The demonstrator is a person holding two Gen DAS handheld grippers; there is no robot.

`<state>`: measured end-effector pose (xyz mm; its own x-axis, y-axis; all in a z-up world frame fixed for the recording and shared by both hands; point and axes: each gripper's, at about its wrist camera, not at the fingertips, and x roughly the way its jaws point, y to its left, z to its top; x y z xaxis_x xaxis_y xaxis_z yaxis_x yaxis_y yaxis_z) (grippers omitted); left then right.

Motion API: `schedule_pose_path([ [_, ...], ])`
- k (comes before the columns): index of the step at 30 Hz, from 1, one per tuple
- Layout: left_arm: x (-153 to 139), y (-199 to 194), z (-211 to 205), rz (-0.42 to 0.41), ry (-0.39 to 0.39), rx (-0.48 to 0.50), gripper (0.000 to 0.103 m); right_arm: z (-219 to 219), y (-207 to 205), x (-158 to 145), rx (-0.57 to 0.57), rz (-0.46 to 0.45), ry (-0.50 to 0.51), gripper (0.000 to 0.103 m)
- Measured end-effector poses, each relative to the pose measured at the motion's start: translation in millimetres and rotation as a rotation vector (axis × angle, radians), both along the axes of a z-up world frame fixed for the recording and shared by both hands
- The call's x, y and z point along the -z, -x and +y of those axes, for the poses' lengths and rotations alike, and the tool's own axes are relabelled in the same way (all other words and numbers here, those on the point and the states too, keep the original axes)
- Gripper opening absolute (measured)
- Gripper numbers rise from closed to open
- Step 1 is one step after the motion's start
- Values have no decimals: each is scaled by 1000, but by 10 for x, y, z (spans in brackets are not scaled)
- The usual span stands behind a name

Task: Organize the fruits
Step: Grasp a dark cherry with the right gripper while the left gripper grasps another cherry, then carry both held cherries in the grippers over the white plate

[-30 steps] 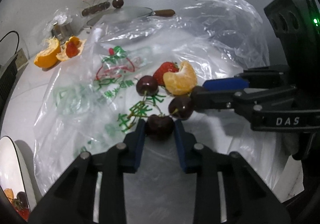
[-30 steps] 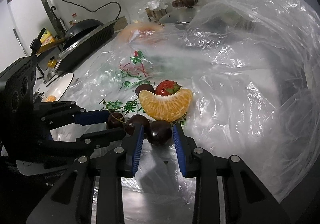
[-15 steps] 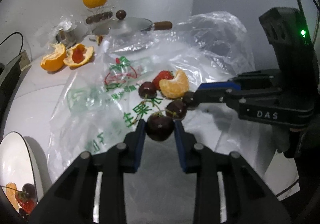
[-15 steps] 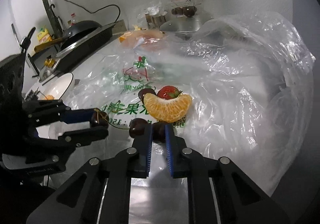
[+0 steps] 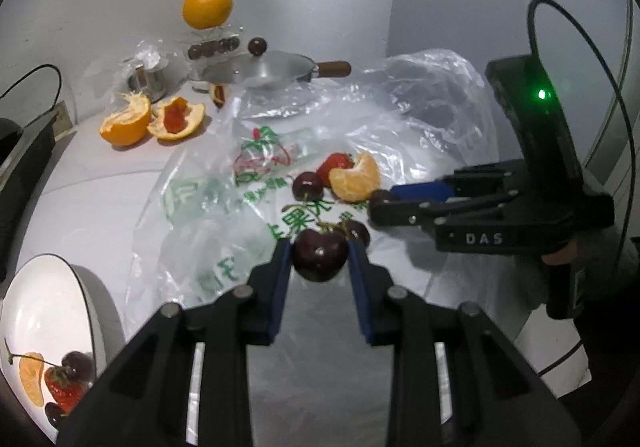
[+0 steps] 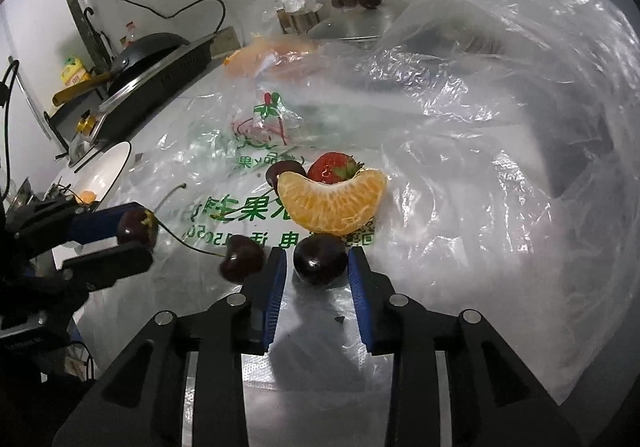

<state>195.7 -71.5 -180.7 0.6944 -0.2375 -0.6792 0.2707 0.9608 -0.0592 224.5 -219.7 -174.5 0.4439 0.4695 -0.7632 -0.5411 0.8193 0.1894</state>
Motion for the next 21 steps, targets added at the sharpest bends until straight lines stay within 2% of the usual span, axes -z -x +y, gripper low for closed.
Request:
schedule_pose_path([
  [8,-18,37,77,-2,12,-8,30,4,40,-43,0,-30,5,30],
  [16,-46,128,114,-8,8,-2,30,81,235,-237,-20,-85,-3,30],
  [21,30,177,160,29,-2,-7,30,233,367,-344,-69,-111,-29,30],
])
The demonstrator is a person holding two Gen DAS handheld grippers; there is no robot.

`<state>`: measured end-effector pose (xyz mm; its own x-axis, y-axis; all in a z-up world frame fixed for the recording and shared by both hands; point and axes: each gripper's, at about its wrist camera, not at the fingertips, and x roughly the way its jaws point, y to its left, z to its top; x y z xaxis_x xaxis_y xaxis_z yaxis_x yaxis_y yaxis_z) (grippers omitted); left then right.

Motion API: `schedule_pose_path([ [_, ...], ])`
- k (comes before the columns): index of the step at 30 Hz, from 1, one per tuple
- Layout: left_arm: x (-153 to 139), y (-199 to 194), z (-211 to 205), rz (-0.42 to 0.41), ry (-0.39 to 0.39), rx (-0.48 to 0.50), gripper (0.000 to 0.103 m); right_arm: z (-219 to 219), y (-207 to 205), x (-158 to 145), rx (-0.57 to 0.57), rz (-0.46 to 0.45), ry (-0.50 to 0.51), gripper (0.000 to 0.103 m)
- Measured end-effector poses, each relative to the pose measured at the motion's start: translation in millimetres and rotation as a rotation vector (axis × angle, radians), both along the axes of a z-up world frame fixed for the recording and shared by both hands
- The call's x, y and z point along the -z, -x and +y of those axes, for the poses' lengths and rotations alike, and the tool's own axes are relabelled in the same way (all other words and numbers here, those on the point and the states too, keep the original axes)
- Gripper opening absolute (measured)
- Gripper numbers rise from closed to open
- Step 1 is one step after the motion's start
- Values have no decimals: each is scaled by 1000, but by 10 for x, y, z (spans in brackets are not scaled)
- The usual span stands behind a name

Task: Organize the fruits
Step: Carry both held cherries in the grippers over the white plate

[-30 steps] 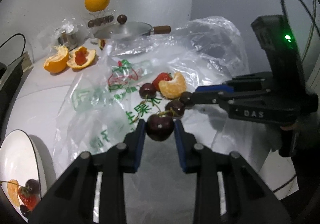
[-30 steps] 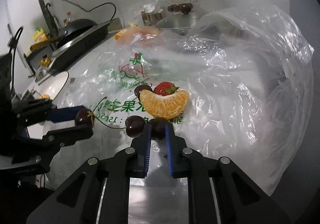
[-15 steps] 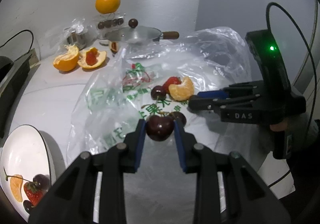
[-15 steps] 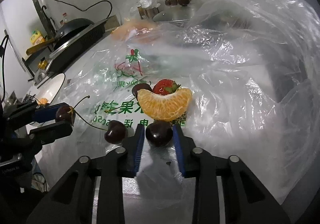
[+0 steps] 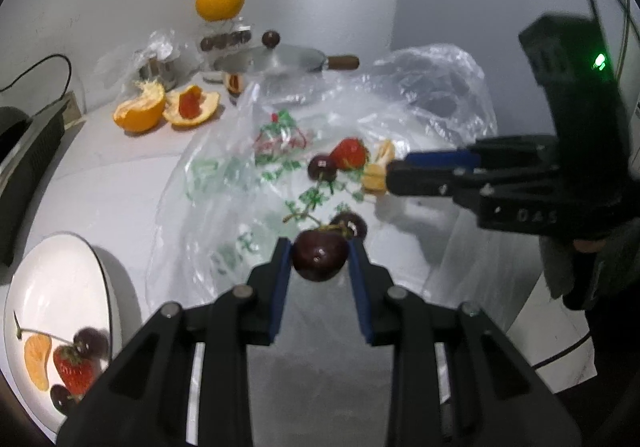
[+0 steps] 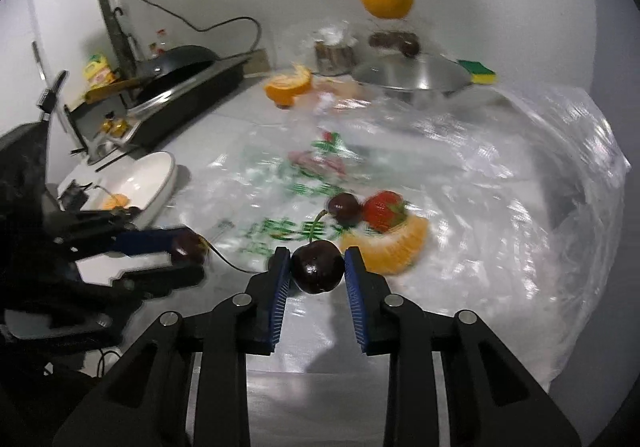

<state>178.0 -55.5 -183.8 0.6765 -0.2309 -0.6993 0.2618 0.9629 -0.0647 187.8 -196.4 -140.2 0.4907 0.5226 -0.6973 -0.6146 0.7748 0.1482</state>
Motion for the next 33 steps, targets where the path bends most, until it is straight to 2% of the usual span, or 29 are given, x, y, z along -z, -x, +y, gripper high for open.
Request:
schedule_pose_path([
  [6,62,79,64,26,28,7,30,253,74,94,-49,18,7,30],
  [12,54,159,95,20,46,34,30,311,86,114,-40,19,14,30],
  [19,21,229,83,8,49,52,30,310,125,26,-28,-4,32,30],
  [33,-134,462,432,-47,61,-8,30,546,359,-224,-45,-72,55,30],
])
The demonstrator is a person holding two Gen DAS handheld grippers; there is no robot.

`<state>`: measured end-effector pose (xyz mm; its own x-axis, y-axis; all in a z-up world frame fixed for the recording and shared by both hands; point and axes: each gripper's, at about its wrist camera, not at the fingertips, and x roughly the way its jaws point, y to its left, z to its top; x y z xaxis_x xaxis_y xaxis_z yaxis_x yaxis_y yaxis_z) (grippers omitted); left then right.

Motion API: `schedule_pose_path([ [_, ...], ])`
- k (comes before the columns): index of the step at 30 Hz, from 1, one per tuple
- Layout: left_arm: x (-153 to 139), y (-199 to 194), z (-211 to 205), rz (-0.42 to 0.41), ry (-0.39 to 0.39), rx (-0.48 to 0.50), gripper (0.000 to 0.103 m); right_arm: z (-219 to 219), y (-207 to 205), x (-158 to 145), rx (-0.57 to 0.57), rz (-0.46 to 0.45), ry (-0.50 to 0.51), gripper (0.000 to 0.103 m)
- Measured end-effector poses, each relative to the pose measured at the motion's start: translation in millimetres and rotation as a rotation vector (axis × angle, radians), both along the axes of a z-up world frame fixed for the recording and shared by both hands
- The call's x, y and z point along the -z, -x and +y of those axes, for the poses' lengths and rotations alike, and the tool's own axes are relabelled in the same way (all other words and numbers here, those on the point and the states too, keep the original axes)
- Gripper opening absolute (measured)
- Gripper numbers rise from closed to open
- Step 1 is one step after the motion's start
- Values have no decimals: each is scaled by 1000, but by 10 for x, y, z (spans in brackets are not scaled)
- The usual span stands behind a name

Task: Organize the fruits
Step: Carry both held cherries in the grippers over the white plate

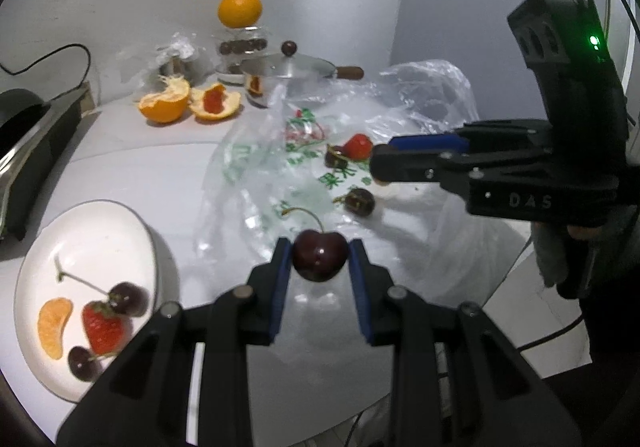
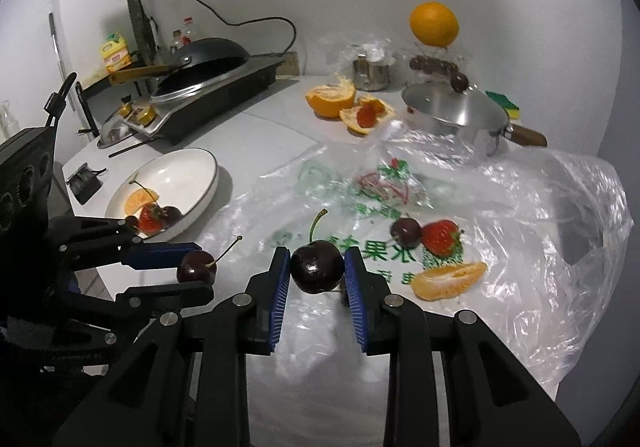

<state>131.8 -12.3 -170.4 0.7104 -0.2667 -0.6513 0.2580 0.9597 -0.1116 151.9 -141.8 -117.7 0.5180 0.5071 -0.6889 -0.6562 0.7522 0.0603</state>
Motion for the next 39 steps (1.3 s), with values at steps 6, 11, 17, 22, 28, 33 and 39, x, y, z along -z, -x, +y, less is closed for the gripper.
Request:
schedule_pose_path([
  [6,-96,159,245,-38,8,-35,30,238,129,-105,-29,-27,-1,30],
  [11,-136,279,469,-61,14,-72,30,481,223,-155,-53,-39,1,30],
  [17,-177,411,749,-86,29,-112,30,793,316,-161,-95,-42,15,30],
  [22,-166,506,1001,-97,40,-158,30,1040,369,-149,-128,-39,23,30],
  [28,-150,607,1282,-108,43,-216,30,1327,399,-105,-165,-33,36,30],
  [33,-114,631,1482,-112,36,-258,30,1536,381,-64,-185,-29,43,30],
  [39,-59,616,1680,-111,27,-291,30,1705,338,-8,-197,-19,49,30],
])
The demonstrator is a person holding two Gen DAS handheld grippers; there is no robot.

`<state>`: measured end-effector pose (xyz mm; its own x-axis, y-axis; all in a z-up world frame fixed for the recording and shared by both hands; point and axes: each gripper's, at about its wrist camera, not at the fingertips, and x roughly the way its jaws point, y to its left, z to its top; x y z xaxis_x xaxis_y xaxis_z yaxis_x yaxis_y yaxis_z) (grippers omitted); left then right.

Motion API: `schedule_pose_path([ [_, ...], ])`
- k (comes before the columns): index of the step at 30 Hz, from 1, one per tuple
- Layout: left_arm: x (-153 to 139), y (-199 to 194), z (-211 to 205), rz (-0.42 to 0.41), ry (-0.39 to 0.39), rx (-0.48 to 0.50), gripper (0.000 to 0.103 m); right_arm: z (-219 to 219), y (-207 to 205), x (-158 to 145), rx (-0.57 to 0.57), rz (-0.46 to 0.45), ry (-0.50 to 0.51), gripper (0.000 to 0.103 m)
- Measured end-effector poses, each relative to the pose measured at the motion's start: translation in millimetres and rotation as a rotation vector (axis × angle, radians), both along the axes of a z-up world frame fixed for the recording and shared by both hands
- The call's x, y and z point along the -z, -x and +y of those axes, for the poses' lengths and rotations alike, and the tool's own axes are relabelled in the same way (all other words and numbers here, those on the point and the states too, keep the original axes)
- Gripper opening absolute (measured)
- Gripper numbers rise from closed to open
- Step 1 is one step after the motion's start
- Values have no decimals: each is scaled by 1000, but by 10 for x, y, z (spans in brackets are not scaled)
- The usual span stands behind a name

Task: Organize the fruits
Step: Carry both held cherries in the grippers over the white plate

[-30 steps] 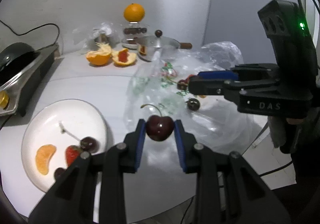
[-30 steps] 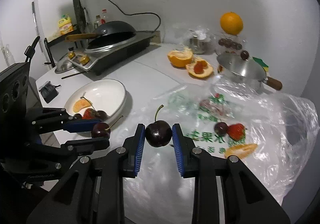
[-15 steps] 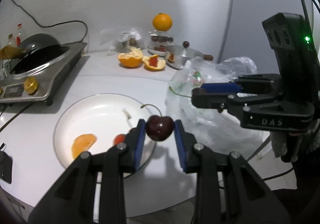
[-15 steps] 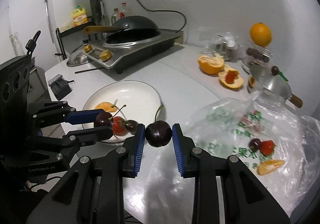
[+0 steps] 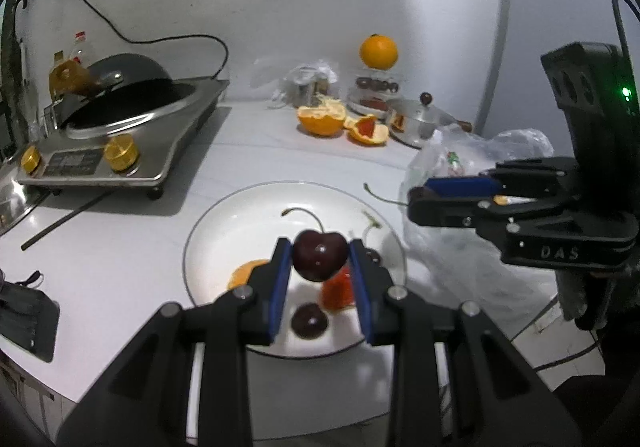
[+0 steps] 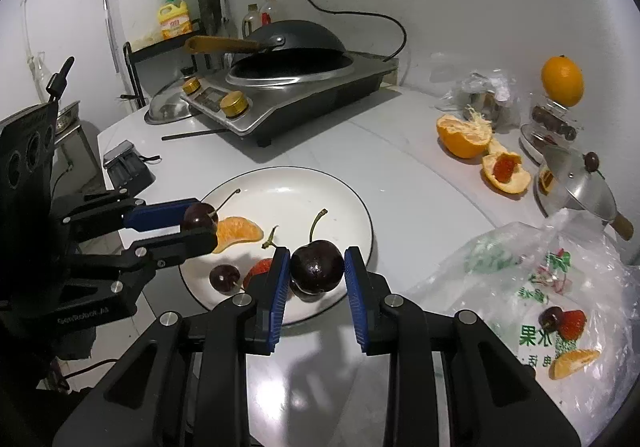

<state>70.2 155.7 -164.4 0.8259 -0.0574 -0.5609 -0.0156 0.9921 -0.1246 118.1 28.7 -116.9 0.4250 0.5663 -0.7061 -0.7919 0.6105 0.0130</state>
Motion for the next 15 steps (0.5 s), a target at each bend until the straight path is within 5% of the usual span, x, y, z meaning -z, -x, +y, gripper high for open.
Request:
schedule_pose_path([
  [15,201,-245,255,36,19,-8,30,259,-275,268,6,48,36,30],
])
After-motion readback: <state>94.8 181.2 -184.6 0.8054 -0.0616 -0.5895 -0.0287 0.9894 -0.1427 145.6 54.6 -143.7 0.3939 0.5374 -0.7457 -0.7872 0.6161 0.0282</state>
